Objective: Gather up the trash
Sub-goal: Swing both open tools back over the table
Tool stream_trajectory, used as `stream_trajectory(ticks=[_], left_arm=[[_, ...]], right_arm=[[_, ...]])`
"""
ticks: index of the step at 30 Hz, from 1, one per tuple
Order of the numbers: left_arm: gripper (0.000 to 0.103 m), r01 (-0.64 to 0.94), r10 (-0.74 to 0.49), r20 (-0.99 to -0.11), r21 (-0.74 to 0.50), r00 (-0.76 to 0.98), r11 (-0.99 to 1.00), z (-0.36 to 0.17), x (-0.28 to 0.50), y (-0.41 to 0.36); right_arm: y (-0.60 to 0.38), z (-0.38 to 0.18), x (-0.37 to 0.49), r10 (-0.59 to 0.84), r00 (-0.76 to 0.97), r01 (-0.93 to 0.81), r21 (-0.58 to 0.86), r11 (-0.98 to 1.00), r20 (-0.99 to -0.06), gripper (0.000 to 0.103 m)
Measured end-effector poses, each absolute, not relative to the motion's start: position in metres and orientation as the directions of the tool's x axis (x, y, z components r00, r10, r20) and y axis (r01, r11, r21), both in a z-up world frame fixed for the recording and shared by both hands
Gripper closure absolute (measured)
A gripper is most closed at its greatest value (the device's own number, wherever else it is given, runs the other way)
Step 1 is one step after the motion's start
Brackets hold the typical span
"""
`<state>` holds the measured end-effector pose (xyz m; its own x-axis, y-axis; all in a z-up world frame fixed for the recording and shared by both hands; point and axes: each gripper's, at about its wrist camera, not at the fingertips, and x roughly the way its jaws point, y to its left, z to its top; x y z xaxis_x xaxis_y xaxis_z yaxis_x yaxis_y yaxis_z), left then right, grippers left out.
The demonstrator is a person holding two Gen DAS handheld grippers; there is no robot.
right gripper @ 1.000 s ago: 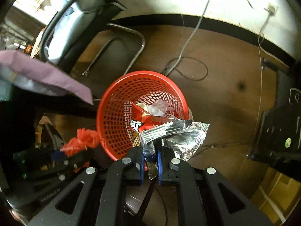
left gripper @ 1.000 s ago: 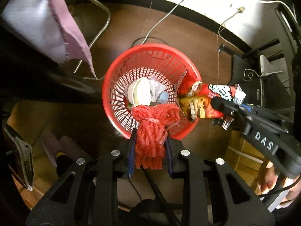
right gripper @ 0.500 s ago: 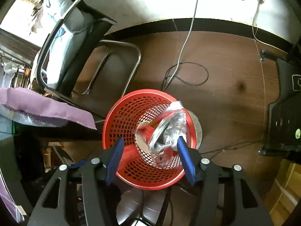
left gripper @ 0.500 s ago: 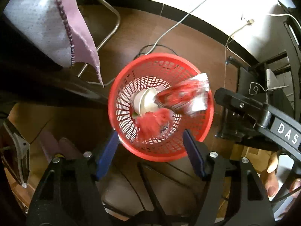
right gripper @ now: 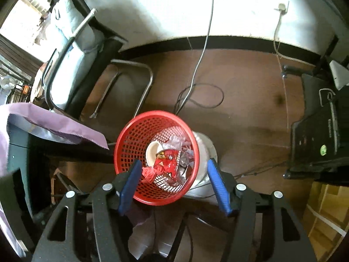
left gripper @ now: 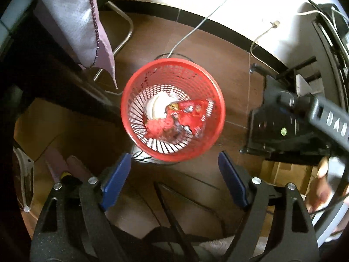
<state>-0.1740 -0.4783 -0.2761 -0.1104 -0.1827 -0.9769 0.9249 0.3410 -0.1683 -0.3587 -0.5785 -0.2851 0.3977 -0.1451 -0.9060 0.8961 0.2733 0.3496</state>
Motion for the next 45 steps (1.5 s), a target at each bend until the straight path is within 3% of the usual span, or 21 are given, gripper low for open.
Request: stream_trajectory(ticks=[20,27,45], left_arm=[[0.019,0.952,-0.438,-0.897,-0.085,0.055,0.293,-0.119,-0.197,-0.403],[0.017,0.920,-0.506,-0.853,-0.091,0.126,0.382,-0.072,-0.156,-0.354],[0.016,0.743,-0.514,-0.786,-0.107,0.344,0.661,-0.008,-0.015,-0.234]], right_arm=[[-0.519,-0.149,-0.357,-0.289,0.544,0.800,0.384,0.460,-0.788,0.032],[-0.484,-0.117,-0.309,-0.263,0.581,0.737,0.361,0.572,-0.770,0.032],[-0.399,-0.056,-0.186,-0.185,0.615,0.583,0.284,0.761,-0.766,0.031]])
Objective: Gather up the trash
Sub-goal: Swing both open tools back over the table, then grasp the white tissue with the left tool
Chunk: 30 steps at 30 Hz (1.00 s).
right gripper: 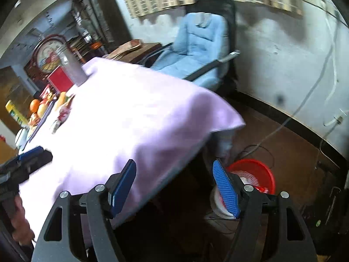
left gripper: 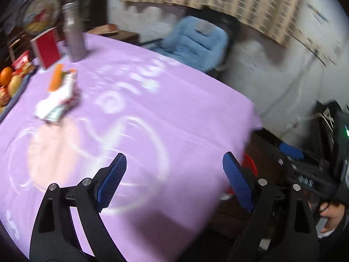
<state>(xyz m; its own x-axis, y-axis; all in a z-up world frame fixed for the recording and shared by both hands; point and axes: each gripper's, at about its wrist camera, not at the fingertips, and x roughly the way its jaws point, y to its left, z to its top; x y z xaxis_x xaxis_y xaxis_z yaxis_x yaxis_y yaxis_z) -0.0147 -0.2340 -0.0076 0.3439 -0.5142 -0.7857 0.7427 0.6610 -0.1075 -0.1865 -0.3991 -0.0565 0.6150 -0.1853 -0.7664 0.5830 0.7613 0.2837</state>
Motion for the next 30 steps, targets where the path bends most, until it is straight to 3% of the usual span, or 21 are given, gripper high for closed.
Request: stream_trajectory(ticks=[7,16,25,30], left_arm=[[0.014,0.548,-0.448,-0.761,-0.147,0.469,0.823,0.016,0.070,-0.168],[0.014,0.365,-0.380,-0.803,-0.219,0.459,0.905,0.017,0.153,-0.123],[0.014,0.408,-0.366,-0.820,-0.180,0.441,0.895,0.007,0.173,-0.133],[0.015,0.481,-0.467,-0.819,-0.279,0.332,0.831,0.004,0.190,-0.135]], right_arm=[[-0.361,-0.033,-0.128,-0.125,0.641,0.483,0.271,0.833,-0.757,0.031],[-0.323,0.002,-0.064,-0.083,0.674,0.375,0.243,0.895,-0.734,0.031],[-0.308,0.000,-0.044,-0.029,0.679,0.325,0.266,0.908,-0.734,0.031],[-0.324,-0.008,-0.046,-0.024,0.680,0.362,0.306,0.881,-0.733,0.031]])
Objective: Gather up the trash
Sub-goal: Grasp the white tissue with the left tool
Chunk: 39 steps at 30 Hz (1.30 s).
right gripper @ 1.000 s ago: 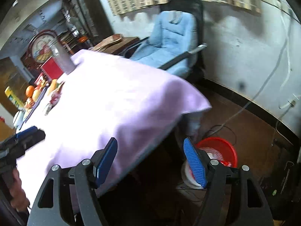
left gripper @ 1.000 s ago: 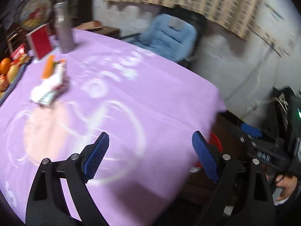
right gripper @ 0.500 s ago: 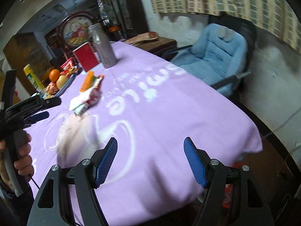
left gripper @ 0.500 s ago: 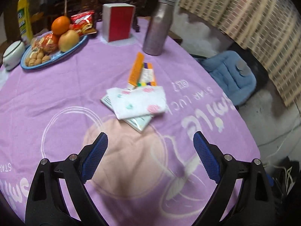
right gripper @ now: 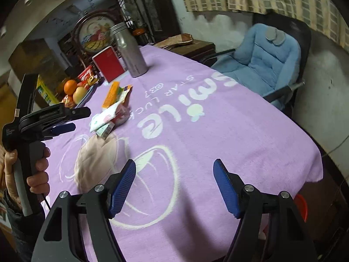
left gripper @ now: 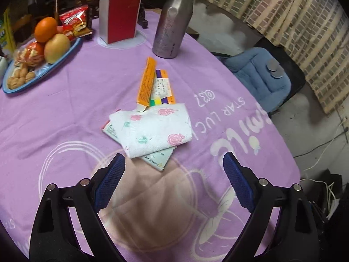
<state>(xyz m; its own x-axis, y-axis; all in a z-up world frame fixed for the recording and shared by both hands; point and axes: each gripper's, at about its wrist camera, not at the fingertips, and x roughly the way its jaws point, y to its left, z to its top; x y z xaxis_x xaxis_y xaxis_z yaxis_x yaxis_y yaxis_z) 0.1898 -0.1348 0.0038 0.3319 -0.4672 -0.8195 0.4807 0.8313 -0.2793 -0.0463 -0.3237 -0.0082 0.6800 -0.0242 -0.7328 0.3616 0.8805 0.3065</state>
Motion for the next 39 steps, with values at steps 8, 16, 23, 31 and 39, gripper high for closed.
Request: stream_trajectory(ticks=[8,16,23,31,39], left_arm=[[0.018,0.458,-0.418,-0.843,-0.240,0.339,0.856,-0.005,0.218,-0.153],[0.039,0.473,-0.313,-0.888,-0.127,0.336,0.872,-0.036,0.231,-0.193],[0.061,0.467,-0.291,-0.880,-0.091,0.376,0.880,-0.031,0.224,-0.195],[0.098,0.494,-0.349,-0.848,-0.122,0.399,0.861,-0.003,0.200,-0.177],[0.098,0.475,-0.407,-0.819,-0.192,0.404,0.859,0.011,0.178,-0.143]], right_arm=[[-0.344,-0.030,-0.051,-0.007,0.659,0.383,0.328,0.864,-0.752,0.031],[-0.365,-0.041,-0.057,-0.013,0.653,0.416,0.345,0.841,-0.757,0.031],[-0.371,-0.047,-0.061,-0.014,0.649,0.430,0.351,0.832,-0.761,0.031],[-0.357,-0.040,-0.058,0.011,0.662,0.393,0.360,0.846,-0.749,0.031],[-0.343,-0.029,-0.065,0.014,0.678,0.367,0.354,0.861,-0.735,0.031]])
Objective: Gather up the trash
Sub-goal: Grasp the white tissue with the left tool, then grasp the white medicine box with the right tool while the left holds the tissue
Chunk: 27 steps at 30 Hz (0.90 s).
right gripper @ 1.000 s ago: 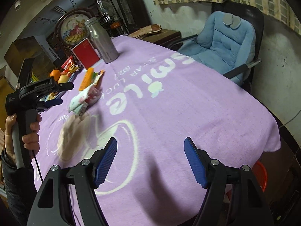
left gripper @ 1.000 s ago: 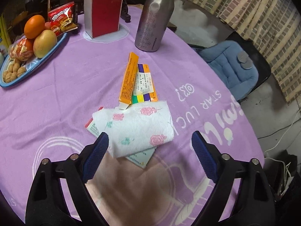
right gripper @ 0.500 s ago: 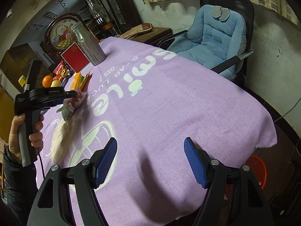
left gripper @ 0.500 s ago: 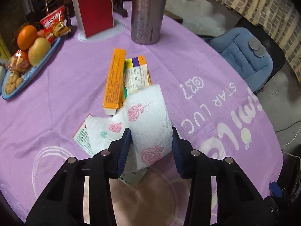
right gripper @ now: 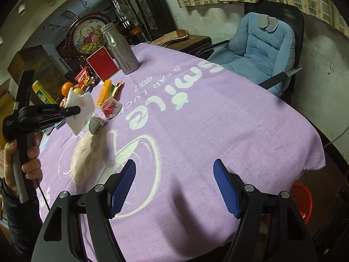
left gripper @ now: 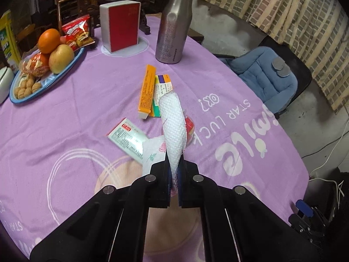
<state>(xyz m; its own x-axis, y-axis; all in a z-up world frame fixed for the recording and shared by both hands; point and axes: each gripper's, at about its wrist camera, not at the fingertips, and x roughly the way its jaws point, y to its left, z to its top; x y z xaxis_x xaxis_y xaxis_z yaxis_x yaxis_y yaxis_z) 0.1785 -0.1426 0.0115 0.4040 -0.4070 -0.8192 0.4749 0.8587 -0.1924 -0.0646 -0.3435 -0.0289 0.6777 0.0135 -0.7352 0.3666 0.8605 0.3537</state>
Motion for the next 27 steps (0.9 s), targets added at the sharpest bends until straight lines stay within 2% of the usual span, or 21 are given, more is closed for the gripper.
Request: stream_trajectory(ticks=[6,10,15,20,27], left_arm=[[0.098,0.407,-0.400,-0.782,-0.207,0.477,0.890,0.017,0.158,-0.103],[0.098,0.333,-0.409,-0.763,-0.266,0.501,0.905,0.011,0.157,-0.074],[0.098,0.305,-0.400,-0.779,-0.278,0.483,0.911,-0.004,0.172,-0.062],[0.098,0.281,-0.385,-0.789,-0.277,0.480,0.919,-0.017,0.181,-0.050],[0.097,0.229,-0.395,-0.802,-0.325,0.448,0.918,-0.032,0.199,-0.036]], right_arm=[[-0.338,-0.028,-0.050,0.023,0.672,0.351,0.345,0.871,-0.740,0.030],[-0.327,-0.028,-0.025,0.035,0.658,0.313,0.316,0.896,-0.752,0.030],[-0.291,-0.031,0.026,0.075,0.608,0.190,0.237,0.953,-0.790,0.030],[-0.260,-0.038,0.083,0.163,0.540,0.068,0.236,0.969,-0.825,0.030],[-0.206,-0.052,0.146,0.116,0.483,-0.057,0.101,0.993,-0.868,0.030]])
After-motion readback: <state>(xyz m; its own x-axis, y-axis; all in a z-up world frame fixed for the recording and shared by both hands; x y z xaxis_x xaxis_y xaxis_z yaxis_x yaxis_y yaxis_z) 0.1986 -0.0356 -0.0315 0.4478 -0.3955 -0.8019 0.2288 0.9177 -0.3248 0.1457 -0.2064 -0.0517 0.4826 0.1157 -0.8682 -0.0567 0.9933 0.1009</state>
